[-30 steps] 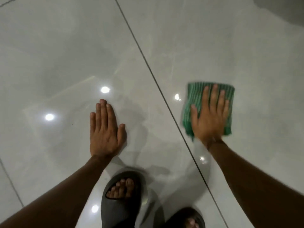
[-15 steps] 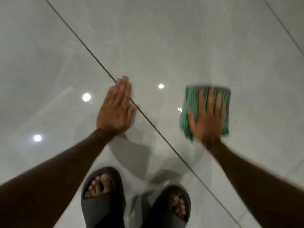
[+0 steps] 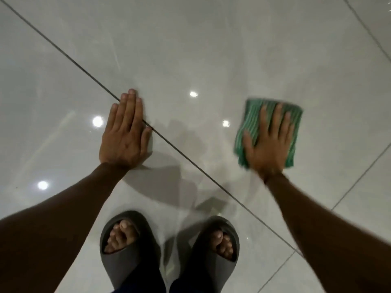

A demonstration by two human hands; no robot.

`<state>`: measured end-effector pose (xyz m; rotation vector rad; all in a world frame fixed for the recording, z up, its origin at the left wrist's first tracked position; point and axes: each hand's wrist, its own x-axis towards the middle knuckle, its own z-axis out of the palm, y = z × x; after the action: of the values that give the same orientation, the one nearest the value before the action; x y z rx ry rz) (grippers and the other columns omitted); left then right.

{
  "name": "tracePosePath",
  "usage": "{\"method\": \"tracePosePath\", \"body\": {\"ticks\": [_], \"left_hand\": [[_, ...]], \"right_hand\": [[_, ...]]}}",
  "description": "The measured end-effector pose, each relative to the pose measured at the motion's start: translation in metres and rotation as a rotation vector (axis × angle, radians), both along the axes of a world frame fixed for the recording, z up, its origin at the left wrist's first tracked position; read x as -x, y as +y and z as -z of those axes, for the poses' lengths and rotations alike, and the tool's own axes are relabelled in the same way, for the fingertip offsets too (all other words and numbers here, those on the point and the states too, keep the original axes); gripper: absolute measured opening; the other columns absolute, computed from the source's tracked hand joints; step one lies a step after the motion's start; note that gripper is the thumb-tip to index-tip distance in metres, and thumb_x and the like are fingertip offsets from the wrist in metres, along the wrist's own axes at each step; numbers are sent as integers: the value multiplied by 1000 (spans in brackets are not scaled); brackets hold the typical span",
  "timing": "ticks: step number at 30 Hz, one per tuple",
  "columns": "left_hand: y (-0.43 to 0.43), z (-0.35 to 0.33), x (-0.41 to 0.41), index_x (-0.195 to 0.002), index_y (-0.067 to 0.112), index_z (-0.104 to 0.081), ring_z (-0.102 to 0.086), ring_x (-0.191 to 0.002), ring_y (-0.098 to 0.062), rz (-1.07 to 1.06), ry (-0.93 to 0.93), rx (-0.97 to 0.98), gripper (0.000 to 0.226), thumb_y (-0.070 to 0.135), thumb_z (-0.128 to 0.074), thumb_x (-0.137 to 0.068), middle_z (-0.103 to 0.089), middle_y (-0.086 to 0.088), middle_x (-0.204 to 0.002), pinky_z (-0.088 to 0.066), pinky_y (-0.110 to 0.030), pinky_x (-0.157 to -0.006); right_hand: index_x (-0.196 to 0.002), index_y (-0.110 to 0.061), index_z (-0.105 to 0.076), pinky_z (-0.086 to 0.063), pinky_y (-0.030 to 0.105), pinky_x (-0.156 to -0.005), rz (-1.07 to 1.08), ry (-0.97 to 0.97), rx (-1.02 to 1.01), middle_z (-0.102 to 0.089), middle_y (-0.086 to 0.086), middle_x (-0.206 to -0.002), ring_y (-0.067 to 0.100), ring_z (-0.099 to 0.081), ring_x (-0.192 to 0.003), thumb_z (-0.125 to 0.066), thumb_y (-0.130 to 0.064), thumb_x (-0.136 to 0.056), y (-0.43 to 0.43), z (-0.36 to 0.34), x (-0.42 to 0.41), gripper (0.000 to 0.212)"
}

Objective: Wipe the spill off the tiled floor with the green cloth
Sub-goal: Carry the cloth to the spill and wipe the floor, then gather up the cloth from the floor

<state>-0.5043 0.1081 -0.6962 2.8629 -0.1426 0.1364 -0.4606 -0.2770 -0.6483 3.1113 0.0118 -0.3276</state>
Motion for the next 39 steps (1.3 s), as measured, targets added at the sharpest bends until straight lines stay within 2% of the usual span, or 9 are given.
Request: {"method": "tracePosePath", "body": {"ticks": [5, 12, 16, 20, 26, 29, 32, 35, 39], "left_hand": [[22, 5, 13, -178, -1, -20, -15, -177, -39, -28, -89, -35, 75, 33, -39, -114, -19, -26, -187, -18, -58, -143], [5, 13, 67, -177, -2, -21, -15, -177, -39, -47, 9, -2, 75, 34, -37, -113, -18, -25, -187, -22, -60, -142], [18, 9, 69, -178, 0, -18, -13, -178, -38, -4, -18, -19, 75, 34, -36, -114, -14, -23, -188, -17, -58, -144], [36, 11, 53, -180, 5, -16, -12, -178, -35, -34, -53, -33, 74, 32, -36, -114, -12, -19, -190, -12, -52, -145], [40, 6, 54, -179, 3, -17, -11, -178, -38, -15, 56, 16, 72, 37, -32, -118, -13, -22, -189, -11, -53, -145], [26, -13, 51, -171, -6, -36, -33, -168, -51, -103, 84, 27, 70, 38, -39, -117, -32, -32, -181, -27, -60, -138], [-25, -43, 47, -150, 0, -59, -60, -136, -49, -327, 192, 87, 62, 47, -45, -112, -60, -29, -151, -49, -56, -110], [-90, -70, 37, -143, 8, -60, -60, -127, -36, -398, 455, 231, 57, 54, -51, -110, -63, -16, -136, -56, -48, -101], [-127, -113, 6, -138, 4, -63, -67, -127, -36, -680, 777, 744, 33, 21, -57, -110, -66, -15, -132, -63, -46, -101]], "right_hand": [[-178, -21, -17, -12, 66, -137, 61, -149, -57, -12, 22, -185, 52, -9, -170, -19, -69, -109, 111, 7, -102, 84], [-176, -31, -27, -18, 67, -136, -555, 119, -154, -14, 11, -187, 41, -4, -174, -44, -75, -105, 63, 15, 134, 85], [-178, -26, -16, -15, 68, -137, -186, 94, -49, -9, 17, -186, 48, -6, -172, -23, -72, -109, 21, 11, 48, 84], [-179, -23, -14, -8, 68, -138, 92, -23, -86, -8, 20, -186, 52, -5, -171, -22, -69, -109, 113, 16, -64, 84], [-178, -27, -18, -1, 63, -140, -431, 81, -226, -7, 11, -188, 44, -2, -173, -39, -68, -110, 164, 15, 54, 82], [-179, -23, -12, -10, 63, -140, -278, 116, -323, 0, 14, -187, 39, 0, -174, -38, -66, -111, 152, 5, 68, 85], [-177, -15, -15, -21, 62, -138, 157, 45, -328, -15, 19, -184, 40, -17, -171, -43, -55, -112, 147, -10, 55, 82], [-167, -13, -36, -45, 52, -121, 323, 141, -314, -52, 15, -158, 35, -50, -146, -59, -39, -109, 153, -34, 47, 67], [-126, -7, -71, -62, 44, -99, 545, 371, -681, -73, 5, -113, 29, -72, -110, -65, -12, -105, 160, -83, 30, 22]]}}
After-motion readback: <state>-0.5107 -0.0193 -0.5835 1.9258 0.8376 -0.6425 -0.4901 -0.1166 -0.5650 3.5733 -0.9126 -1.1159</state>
